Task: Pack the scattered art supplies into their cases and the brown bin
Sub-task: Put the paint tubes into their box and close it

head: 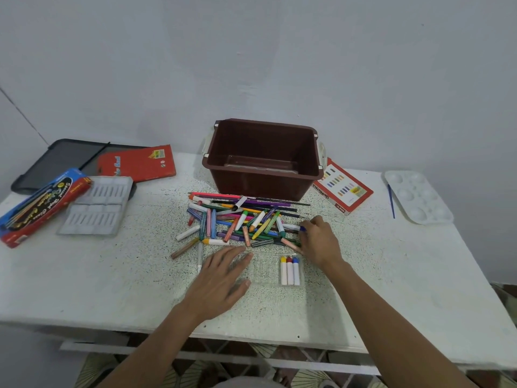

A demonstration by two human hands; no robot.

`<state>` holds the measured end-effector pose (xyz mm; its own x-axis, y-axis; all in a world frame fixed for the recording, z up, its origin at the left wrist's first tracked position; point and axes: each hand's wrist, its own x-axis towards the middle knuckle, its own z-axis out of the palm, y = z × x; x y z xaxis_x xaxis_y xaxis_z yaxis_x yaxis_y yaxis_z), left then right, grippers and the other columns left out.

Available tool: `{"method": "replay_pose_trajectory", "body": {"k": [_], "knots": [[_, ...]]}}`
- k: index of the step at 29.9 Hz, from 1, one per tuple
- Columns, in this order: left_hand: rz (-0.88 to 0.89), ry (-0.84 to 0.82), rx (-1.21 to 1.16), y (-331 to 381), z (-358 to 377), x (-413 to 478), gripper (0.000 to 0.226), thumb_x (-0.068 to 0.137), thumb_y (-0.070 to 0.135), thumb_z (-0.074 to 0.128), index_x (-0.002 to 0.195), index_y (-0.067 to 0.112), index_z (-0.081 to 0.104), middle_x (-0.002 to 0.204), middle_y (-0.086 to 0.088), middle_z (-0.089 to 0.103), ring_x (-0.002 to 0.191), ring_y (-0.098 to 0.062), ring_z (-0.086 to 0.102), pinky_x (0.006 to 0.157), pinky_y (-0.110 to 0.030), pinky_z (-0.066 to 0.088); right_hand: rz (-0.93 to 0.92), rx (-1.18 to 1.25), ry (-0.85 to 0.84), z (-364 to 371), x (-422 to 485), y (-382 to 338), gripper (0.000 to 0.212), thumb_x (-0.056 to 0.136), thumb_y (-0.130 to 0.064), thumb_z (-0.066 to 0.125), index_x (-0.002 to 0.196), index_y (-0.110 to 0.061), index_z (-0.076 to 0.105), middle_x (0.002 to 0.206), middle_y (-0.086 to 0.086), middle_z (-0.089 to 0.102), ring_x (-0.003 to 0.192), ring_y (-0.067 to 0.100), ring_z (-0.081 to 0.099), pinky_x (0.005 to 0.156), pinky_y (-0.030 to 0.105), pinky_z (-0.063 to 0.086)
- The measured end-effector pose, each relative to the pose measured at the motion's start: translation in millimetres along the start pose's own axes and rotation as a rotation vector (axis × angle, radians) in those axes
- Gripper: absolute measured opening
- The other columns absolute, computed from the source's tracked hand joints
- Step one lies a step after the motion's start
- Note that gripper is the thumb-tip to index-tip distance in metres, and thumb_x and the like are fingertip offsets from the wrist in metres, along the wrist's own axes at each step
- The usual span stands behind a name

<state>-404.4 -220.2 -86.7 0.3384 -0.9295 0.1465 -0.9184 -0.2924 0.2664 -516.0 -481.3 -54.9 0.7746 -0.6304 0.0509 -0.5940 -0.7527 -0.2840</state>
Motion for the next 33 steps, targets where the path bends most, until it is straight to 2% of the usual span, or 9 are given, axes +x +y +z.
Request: {"method": "replay_pose_trajectory", "body": {"k": [6, 13, 16, 19, 21, 24, 27, 30, 33], "knots": [[0.003, 0.003, -0.003, -1, 1, 1, 0.056, 0.101, 0.053, 0.029, 0.149, 0.023, 0.035, 0.151, 0.002, 0.033, 0.14, -0.018, 0.027, 0.11, -0.041, 0.032, 0.097, 0.185, 0.025, -5, -1, -3, 0.018, 0.095, -0.015, 0.057, 0.111, -0.01, 0.063, 0.103, 0.006, 0.053, 0.082, 0.021, 0.052, 0.065, 0.03, 0.042], [0.001, -0.003, 0.005, -1, 1, 0, 0.057, 0.101, 0.053, 0.026, 0.149, 0.023, 0.034, 0.152, 0.002, 0.032, 0.14, -0.018, 0.026, 0.11, -0.04, 0.03, 0.246, 0.684, 0.064, -31, -10, -14, 0.014, 0.092, -0.007, 0.062, 0.097, -0.021, 0.062, 0.097, -0.005, 0.062, 0.069, 0.013, 0.058, 0.05, 0.012, 0.041], [0.003, -0.004, 0.007, -1, 1, 0, 0.057, 0.101, 0.053, 0.026, 0.149, 0.023, 0.034, 0.152, 0.002, 0.032, 0.14, -0.018, 0.026, 0.11, -0.04, 0.03, 0.229, 0.806, 0.078, -40, -18, -21, 0.019, 0.092, -0.004, 0.061, 0.098, -0.021, 0.066, 0.098, -0.007, 0.065, 0.074, 0.014, 0.057, 0.06, 0.021, 0.047], [0.004, -0.003, 0.007, -1, 1, 0, 0.057, 0.101, 0.053, 0.027, 0.149, 0.023, 0.035, 0.152, 0.002, 0.032, 0.14, -0.018, 0.025, 0.11, -0.04, 0.03, 0.172, 0.913, 0.021, -46, -28, -27, 0.023, 0.094, 0.004, 0.055, 0.104, -0.011, 0.069, 0.102, 0.004, 0.063, 0.082, 0.009, 0.058, 0.057, 0.009, 0.047], [0.006, -0.001, 0.009, -1, 0, 0, 0.057, 0.101, 0.053, 0.027, 0.149, 0.022, 0.036, 0.151, 0.001, 0.032, 0.14, -0.018, 0.026, 0.109, -0.04, 0.031, 0.123, 0.927, -0.021, -44, -35, -29, 0.026, 0.094, 0.005, 0.054, 0.105, -0.015, 0.068, 0.098, 0.008, 0.063, 0.085, 0.01, 0.061, 0.059, 0.009, 0.048], [0.009, 0.0, 0.008, 0, 0, 0, 0.057, 0.101, 0.053, 0.028, 0.149, 0.022, 0.036, 0.151, 0.001, 0.033, 0.14, -0.018, 0.027, 0.109, -0.039, 0.029, 0.046, 0.814, -0.07, -35, -41, -25, 0.033, 0.092, 0.002, 0.058, 0.094, -0.03, 0.067, 0.089, 0.0, 0.067, 0.083, 0.011, 0.064, 0.069, 0.019, 0.052], [0.009, 0.0, 0.015, -1, 1, 0, 0.057, 0.101, 0.053, 0.027, 0.149, 0.022, 0.035, 0.151, 0.001, 0.033, 0.14, -0.018, 0.026, 0.11, -0.037, 0.026, -0.013, 0.735, -0.171, -29, -46, -23, 0.035, 0.092, 0.003, 0.057, 0.087, -0.031, 0.066, 0.099, -0.003, 0.069, 0.086, 0.01, 0.065, 0.075, 0.024, 0.054], [0.003, -0.004, 0.019, -1, 1, 0, 0.057, 0.101, 0.053, 0.027, 0.149, 0.023, 0.034, 0.151, 0.001, 0.033, 0.14, -0.018, 0.026, 0.109, -0.038, 0.027, -0.034, 0.697, -0.233, -28, -51, -25, 0.035, 0.093, 0.002, 0.057, 0.086, -0.031, 0.065, 0.11, -0.004, 0.068, 0.096, 0.013, 0.064, 0.077, 0.018, 0.053], [0.006, -0.004, 0.019, 0, 1, 0, 0.057, 0.101, 0.053, 0.027, 0.149, 0.022, 0.035, 0.151, 0.0, 0.034, 0.139, -0.019, 0.027, 0.109, -0.04, 0.03, -0.049, 0.673, -0.243, -28, -51, -28, 0.029, 0.093, 0.0, 0.057, 0.089, -0.027, 0.066, 0.109, 0.0, 0.067, 0.096, 0.013, 0.064, 0.074, 0.016, 0.051]]}}
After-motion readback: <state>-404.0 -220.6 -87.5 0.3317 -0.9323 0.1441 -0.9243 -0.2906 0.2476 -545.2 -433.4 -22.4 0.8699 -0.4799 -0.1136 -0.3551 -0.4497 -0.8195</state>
